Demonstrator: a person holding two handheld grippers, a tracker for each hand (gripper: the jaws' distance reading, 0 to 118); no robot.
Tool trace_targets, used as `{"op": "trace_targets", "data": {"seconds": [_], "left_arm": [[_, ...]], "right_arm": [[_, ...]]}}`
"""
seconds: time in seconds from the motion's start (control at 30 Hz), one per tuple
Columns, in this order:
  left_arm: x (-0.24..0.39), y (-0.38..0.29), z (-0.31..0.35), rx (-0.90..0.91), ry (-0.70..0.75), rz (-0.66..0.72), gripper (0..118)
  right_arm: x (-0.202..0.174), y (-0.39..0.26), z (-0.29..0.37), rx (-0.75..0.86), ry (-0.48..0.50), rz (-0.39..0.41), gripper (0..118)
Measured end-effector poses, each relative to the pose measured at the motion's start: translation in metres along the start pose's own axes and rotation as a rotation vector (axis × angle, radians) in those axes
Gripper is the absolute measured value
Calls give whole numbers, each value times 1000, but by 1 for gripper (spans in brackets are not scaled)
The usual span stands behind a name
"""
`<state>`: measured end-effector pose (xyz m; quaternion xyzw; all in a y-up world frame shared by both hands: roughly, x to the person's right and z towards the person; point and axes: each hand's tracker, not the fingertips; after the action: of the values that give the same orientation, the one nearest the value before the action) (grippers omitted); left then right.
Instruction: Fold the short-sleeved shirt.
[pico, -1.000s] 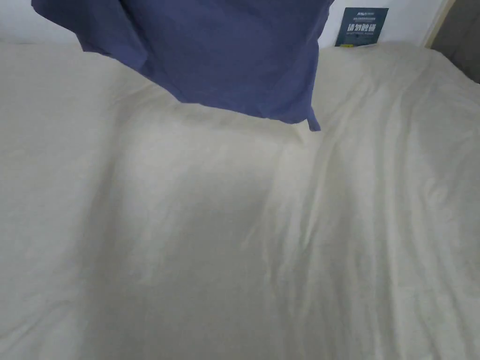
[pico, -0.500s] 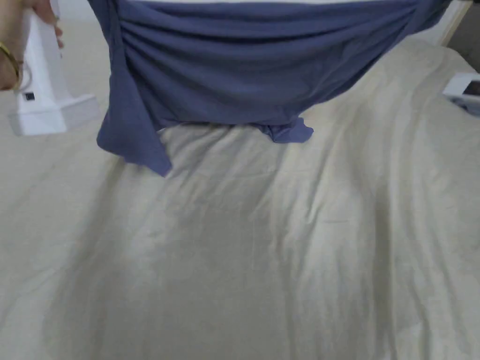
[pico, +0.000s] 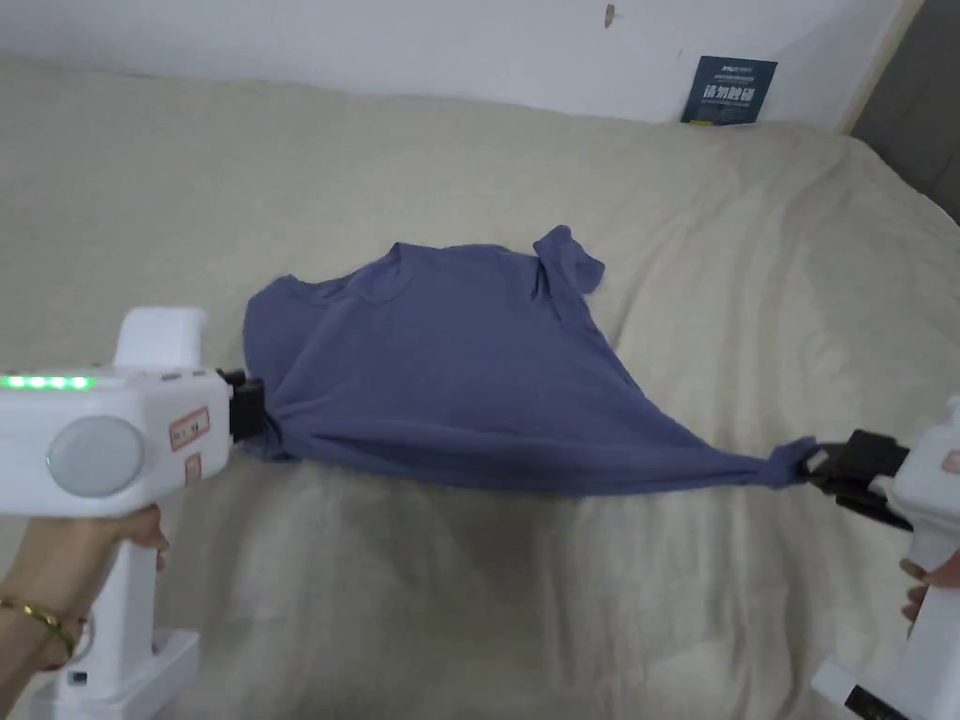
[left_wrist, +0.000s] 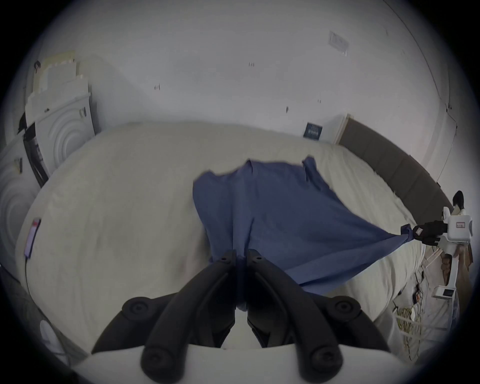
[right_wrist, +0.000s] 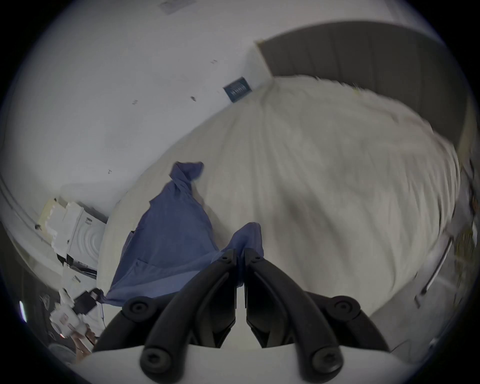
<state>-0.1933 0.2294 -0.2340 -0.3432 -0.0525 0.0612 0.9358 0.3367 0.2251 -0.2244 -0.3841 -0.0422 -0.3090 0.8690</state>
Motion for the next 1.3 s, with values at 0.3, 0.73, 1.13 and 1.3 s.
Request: {"op": "trace_targets", "data": {"seconds": [0.3,0.73,1.13,1.3], "left_arm": [[3,-95,24,-107,43,19,6],[-19,-62,62,130,165,145,112],[51,-17,98,524,311,-150,113],[61,-24,94,504,216,-126,90]], "right_arm": [[39,-78,15,-66,-83,75,8],[17,-61,42,63,-191,351,111],[-85,-86,112,605,-104,651,118],[-99,-99,111,583,-23,671,118]]}}
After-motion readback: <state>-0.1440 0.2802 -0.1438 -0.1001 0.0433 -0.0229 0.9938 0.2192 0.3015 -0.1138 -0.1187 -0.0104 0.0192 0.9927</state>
